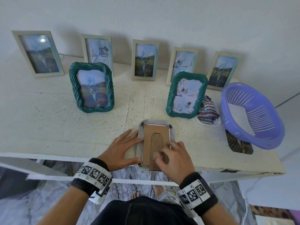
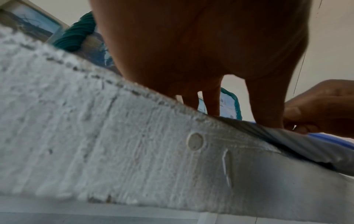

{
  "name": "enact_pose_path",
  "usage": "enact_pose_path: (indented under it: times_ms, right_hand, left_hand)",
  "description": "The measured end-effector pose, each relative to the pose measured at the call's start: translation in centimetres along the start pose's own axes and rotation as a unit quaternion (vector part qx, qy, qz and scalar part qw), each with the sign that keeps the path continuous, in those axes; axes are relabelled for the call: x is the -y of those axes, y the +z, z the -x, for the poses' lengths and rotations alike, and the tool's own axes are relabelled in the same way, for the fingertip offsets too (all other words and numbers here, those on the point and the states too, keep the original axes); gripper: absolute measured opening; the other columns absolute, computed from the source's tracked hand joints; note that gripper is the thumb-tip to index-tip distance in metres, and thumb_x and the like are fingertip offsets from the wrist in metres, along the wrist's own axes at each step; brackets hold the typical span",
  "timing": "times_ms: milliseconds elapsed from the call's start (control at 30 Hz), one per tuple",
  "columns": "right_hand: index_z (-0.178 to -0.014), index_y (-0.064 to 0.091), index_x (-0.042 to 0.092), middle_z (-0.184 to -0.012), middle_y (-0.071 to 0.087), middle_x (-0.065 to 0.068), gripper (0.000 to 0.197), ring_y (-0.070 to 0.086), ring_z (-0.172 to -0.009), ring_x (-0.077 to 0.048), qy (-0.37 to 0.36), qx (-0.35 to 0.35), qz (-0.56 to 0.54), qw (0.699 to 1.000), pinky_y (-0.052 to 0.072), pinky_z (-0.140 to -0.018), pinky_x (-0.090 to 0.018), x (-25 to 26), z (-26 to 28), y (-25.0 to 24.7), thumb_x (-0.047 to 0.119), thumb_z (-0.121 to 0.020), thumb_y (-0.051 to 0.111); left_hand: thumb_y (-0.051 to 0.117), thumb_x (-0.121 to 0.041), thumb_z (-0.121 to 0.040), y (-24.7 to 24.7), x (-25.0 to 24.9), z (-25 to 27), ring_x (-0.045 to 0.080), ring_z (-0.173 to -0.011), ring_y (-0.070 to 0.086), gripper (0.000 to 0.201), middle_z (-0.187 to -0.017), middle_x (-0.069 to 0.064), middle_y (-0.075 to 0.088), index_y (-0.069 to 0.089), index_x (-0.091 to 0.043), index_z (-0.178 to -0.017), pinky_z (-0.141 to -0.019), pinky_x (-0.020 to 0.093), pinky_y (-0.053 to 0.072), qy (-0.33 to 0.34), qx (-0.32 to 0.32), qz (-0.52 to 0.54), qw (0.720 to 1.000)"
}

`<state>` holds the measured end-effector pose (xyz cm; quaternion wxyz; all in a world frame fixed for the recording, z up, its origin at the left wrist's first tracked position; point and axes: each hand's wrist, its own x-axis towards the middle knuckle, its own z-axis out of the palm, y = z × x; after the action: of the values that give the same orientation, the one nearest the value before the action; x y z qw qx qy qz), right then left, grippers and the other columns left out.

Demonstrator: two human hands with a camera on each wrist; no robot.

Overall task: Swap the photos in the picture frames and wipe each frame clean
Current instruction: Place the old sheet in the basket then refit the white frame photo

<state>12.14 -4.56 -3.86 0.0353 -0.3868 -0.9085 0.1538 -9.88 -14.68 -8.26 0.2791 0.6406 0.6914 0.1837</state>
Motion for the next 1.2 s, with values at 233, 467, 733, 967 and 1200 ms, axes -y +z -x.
enact_pose_path:
  times_ms: [233,467,733,967,1200]
  right_hand:
    - [-0.129,0.04,0.013,-0.115,0.049,-0.01,0.073,0.046,-0.104,-0.024,0.06,0.028,0.063,0.996,0.043,-0.077,-0.028,2.4,-1.1,0.0,0.066,-0.081,0.05]
    - [-0.129,0.038,0.019,-0.107,0.054,-0.008,0.062,0.05,-0.092,-0.023,0.06,0.008,0.014,0.998,0.044,-0.071,-0.029,2.2,-1.3,-0.4,0.058,-0.082,0.046]
    - [-0.119,0.05,0.027,-0.1,0.063,0.008,0.042,0.058,-0.087,-0.009,0.065,-0.011,-0.176,0.982,0.049,-0.076,-0.028,0.2,-0.9,-2.0,0.046,-0.081,0.052]
    - [-0.108,0.058,0.023,-0.101,0.069,0.004,0.026,0.065,-0.09,-0.009,0.136,-0.003,-0.423,0.896,0.05,-0.068,-0.017,-2.3,-0.3,-3.4,0.006,-0.09,0.049]
    - [-0.101,0.068,0.017,-0.088,0.068,-0.011,0.036,0.058,-0.076,-0.019,0.208,-0.083,-0.583,0.781,0.045,-0.065,-0.031,-6.3,0.8,-5.1,0.0,-0.098,0.036]
  left_hand:
    - [0.031,-0.093,-0.066,-0.1,-0.1,-0.1,-0.004,-0.143,-0.014,0.088,-0.156,-0.024,0.001,0.02,-0.052,-0.143,-0.115,0.04,0.007,-0.008,-0.003,-0.007,1.0]
    - [0.028,-0.094,-0.064,-0.3,-0.2,-0.1,-0.004,-0.142,-0.014,0.092,-0.154,-0.026,-0.003,0.018,-0.05,-0.145,-0.116,0.039,0.009,-0.007,0.004,-0.021,1.0]
    - [0.029,-0.093,-0.066,-0.2,-0.2,-0.1,-0.001,-0.144,-0.014,0.094,-0.156,-0.023,-0.003,0.022,-0.048,-0.147,-0.116,0.041,0.009,-0.012,0.008,-0.028,1.0]
    - [0.033,-0.091,-0.067,0.0,0.0,-0.1,0.001,-0.145,-0.012,0.085,-0.157,-0.022,0.0,0.02,-0.055,-0.143,-0.115,0.04,0.009,-0.01,0.006,-0.023,1.0]
    - [0.031,-0.094,-0.066,0.3,0.2,-0.1,-0.001,-0.144,-0.012,0.083,-0.156,-0.023,0.001,0.019,-0.058,-0.14,-0.116,0.038,0.007,-0.012,-0.004,-0.018,1.0]
